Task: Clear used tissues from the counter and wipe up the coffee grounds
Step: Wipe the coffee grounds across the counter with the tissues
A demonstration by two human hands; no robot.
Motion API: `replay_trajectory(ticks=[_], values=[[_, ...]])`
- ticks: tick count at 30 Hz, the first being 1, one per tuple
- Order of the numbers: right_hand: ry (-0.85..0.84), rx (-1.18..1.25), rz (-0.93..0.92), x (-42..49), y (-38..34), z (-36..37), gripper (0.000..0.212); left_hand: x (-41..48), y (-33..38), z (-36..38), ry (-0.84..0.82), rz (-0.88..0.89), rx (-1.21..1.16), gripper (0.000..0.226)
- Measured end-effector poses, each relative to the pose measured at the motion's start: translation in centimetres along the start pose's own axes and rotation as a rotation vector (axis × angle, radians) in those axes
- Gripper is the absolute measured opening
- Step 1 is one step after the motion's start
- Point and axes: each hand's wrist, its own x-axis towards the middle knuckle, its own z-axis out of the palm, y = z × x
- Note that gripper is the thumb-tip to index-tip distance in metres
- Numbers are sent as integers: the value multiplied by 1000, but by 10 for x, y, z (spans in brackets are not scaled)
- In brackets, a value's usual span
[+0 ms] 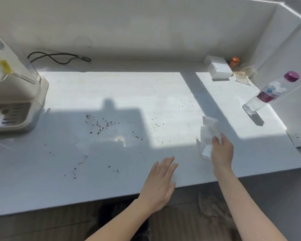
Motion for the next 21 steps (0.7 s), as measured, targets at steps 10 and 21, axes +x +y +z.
replay_trajectory(ticks=[10, 21], values=[[-173, -854, -328, 49, 55, 66, 49, 11, -12, 27, -125, 109, 318, 56], [-697, -756, -608, -9, 6, 172, 53, 15, -12, 24, -173, 107, 291, 45]])
